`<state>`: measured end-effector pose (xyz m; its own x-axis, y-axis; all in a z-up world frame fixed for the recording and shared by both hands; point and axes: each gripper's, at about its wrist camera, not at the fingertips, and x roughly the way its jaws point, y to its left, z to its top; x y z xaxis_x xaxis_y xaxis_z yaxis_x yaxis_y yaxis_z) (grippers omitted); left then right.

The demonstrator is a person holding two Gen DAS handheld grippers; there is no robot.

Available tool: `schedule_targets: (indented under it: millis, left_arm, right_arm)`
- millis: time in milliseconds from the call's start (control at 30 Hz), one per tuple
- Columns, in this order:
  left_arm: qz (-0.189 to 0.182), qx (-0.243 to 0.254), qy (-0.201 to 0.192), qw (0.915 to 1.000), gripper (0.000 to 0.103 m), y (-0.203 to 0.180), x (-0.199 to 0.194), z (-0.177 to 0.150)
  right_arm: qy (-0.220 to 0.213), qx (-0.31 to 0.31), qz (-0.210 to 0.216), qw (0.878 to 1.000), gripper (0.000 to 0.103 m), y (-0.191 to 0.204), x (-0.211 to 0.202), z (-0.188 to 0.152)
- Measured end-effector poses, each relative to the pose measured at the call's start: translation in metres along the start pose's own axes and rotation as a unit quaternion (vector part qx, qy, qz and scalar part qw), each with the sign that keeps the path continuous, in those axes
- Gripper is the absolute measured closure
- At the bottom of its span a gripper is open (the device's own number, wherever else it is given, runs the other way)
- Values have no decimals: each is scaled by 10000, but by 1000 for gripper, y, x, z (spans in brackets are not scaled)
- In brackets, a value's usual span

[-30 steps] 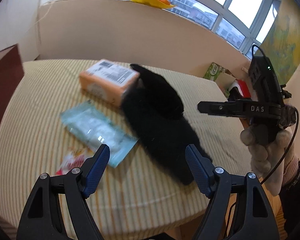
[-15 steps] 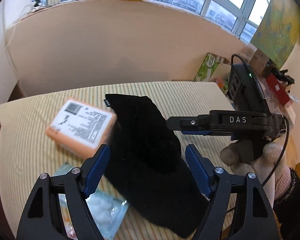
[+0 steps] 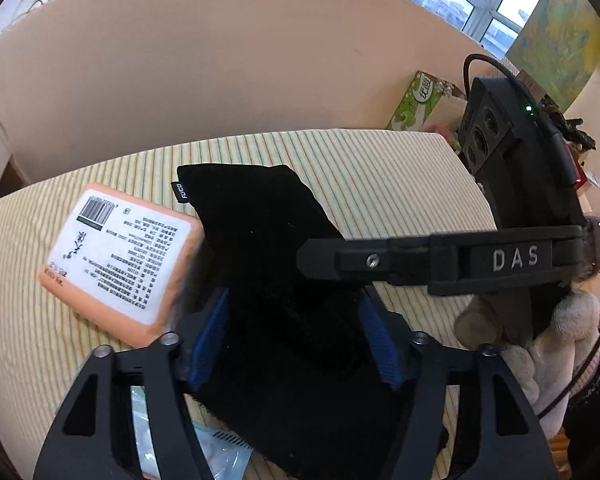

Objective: Organize soft objects
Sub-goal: 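Move the left tool back to the table and grasp the black fuzzy cloth, then carry the black cloth with the left tool into the box and release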

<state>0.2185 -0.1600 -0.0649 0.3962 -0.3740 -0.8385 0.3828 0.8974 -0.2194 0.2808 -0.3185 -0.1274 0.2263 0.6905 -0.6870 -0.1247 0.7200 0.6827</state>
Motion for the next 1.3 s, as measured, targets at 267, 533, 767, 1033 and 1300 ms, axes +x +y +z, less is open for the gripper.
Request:
schedule_targets:
  millis: [267,533,767,1033,1300]
  left_arm:
    - [-11,65,-151,9999,54,-4,-9,-3]
    - [-165,53,-589,9981,54,-9,-52,-12]
    - [-164,53,-1103,9937,54,-6,-106,-31]
    - [64,-168,-1610,9868,54,35,-167,-63]
    - [646,-618,-2172,9720,54,99,-228,-97]
  right_arm:
    - [9,-238,-85,9997,51,19,-2,-4]
    - [-335,-605,-232,9973,55,53,-34,-18]
    - [-567,-1095,-391,9916,56,103,-55,-32]
    - [-559,-1804,-343,9814,56,182,-45,-48]
    - [-391,-2595,-6,9650,56,276,-3,-62]
